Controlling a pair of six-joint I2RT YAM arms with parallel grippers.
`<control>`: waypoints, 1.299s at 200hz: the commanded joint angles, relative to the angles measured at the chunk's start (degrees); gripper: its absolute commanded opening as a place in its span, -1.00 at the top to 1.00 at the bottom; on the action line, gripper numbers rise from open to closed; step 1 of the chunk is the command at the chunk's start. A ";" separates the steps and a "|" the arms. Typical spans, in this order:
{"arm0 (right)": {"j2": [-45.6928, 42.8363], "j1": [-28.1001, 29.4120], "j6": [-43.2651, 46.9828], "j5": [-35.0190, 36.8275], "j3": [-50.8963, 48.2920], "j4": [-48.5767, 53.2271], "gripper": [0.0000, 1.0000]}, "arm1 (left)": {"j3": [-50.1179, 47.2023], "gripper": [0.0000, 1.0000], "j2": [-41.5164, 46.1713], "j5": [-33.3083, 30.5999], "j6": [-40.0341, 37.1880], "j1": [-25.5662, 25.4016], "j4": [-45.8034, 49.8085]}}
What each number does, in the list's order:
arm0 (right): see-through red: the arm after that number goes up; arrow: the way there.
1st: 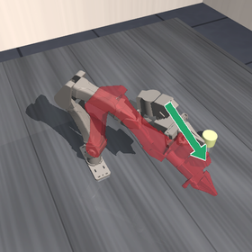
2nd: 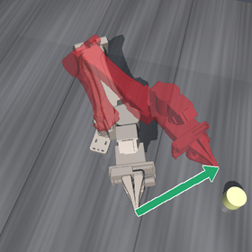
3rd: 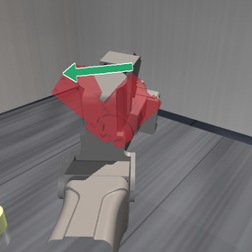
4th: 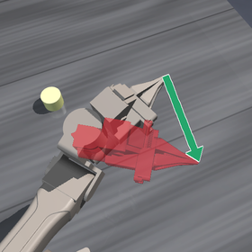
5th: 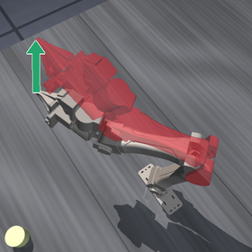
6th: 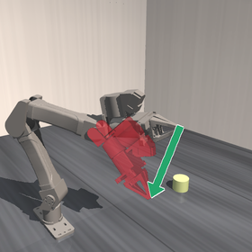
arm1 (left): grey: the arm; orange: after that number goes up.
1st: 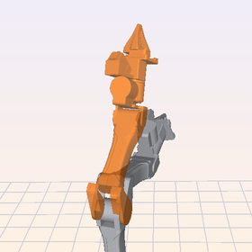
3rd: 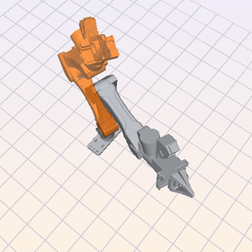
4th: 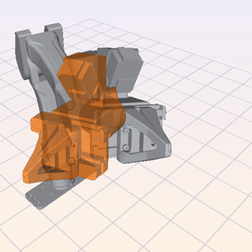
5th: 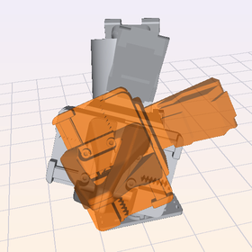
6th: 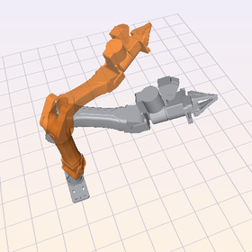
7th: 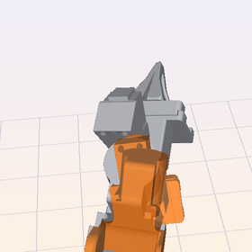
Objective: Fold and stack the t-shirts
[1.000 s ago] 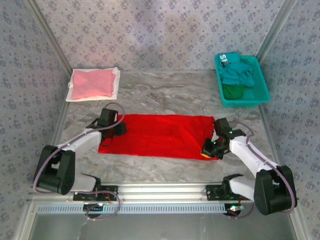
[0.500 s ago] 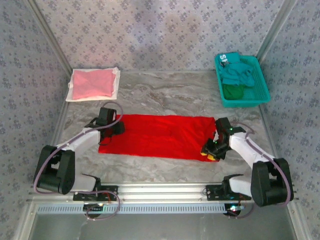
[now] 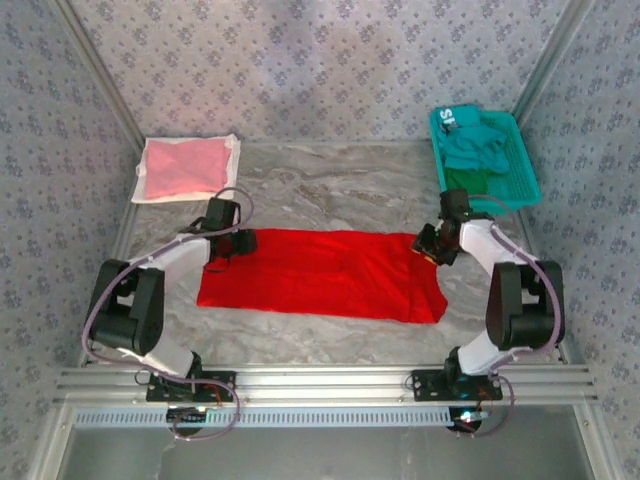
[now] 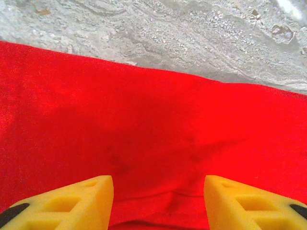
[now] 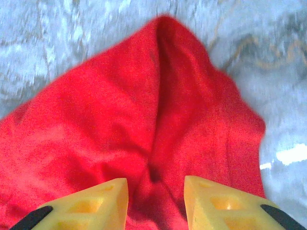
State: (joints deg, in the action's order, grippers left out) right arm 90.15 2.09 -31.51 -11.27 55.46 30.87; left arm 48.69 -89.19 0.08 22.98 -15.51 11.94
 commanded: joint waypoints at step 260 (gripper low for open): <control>12.17 3.46 -2.58 0.87 4.42 -12.88 0.74 | -1.58 0.01 -6.97 9.11 5.06 8.04 -2.72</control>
State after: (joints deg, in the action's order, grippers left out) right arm 101.56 5.56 -33.54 -9.85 58.81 19.05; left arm 48.51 -95.00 8.38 27.55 -7.75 8.49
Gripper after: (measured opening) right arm 0.201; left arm 0.497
